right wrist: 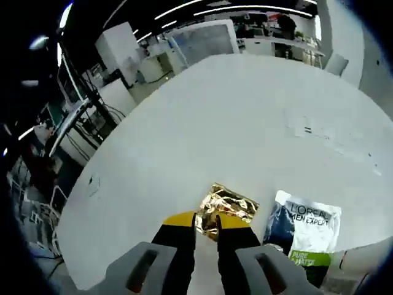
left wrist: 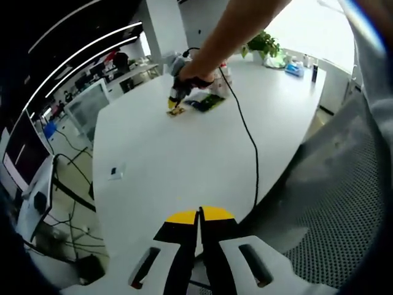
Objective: Arrange the skincare products in the storage area until every visible bottle or jar stands upright without overlapping.
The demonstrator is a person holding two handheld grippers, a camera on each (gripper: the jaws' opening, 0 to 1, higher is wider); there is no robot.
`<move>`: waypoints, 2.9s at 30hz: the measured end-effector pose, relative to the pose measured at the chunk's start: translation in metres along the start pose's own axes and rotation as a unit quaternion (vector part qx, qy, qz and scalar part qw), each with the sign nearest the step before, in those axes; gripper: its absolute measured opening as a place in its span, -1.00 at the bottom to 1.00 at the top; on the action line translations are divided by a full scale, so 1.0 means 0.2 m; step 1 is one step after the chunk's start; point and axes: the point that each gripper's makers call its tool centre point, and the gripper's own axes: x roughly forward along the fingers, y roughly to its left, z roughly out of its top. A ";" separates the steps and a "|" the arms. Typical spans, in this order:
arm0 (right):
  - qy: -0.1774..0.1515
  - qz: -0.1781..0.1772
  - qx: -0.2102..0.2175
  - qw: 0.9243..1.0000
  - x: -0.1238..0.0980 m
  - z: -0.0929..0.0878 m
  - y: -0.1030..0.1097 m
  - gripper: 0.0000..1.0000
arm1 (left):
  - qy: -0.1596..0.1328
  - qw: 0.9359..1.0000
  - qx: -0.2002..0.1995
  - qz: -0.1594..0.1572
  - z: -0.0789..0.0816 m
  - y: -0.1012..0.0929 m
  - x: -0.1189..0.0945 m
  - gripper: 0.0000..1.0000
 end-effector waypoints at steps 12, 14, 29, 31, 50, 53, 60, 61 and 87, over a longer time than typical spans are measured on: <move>0.045 0.000 -0.076 0.996 0.05 -0.11 -0.09 -1.00 | 0.010 1.000 -0.003 -0.001 -0.02 0.00 0.01 -1.00; 0.048 0.004 -0.081 0.996 0.05 -0.12 -0.10 -1.00 | 0.012 1.000 -0.002 -0.002 -0.02 0.00 0.01 -1.00; 0.031 0.053 -0.134 0.989 0.04 -0.02 -0.03 -0.33 | 0.015 1.000 -0.001 -0.004 -0.03 -0.01 0.01 -1.00; 0.052 0.071 -0.154 0.984 0.05 -0.04 -0.02 -0.15 | 0.015 1.000 -0.001 -0.003 -0.03 0.00 0.01 -1.00; 0.196 0.134 -0.330 0.914 0.08 -0.10 -0.11 -0.24 | 0.020 1.000 -0.003 -0.001 -0.04 0.00 0.01 -1.00; 0.208 0.131 -0.378 0.893 0.08 -0.11 -0.12 -0.28 | 0.021 1.000 -0.003 -0.001 -0.04 0.00 0.01 -1.00; 0.230 0.137 -0.447 0.854 0.06 -0.13 -0.09 -0.29 | 0.022 1.000 -0.002 -0.002 -0.04 0.00 0.01 -1.00; 0.232 0.140 -0.457 0.847 0.06 -0.13 -0.09 -0.29 | 0.022 1.000 -0.002 -0.001 -0.04 0.00 0.01 -1.00; 0.167 0.186 -0.541 0.803 0.03 0.13 0.33 0.11 | 0.014 1.000 -0.004 0.001 -0.02 0.00 0.01 -1.00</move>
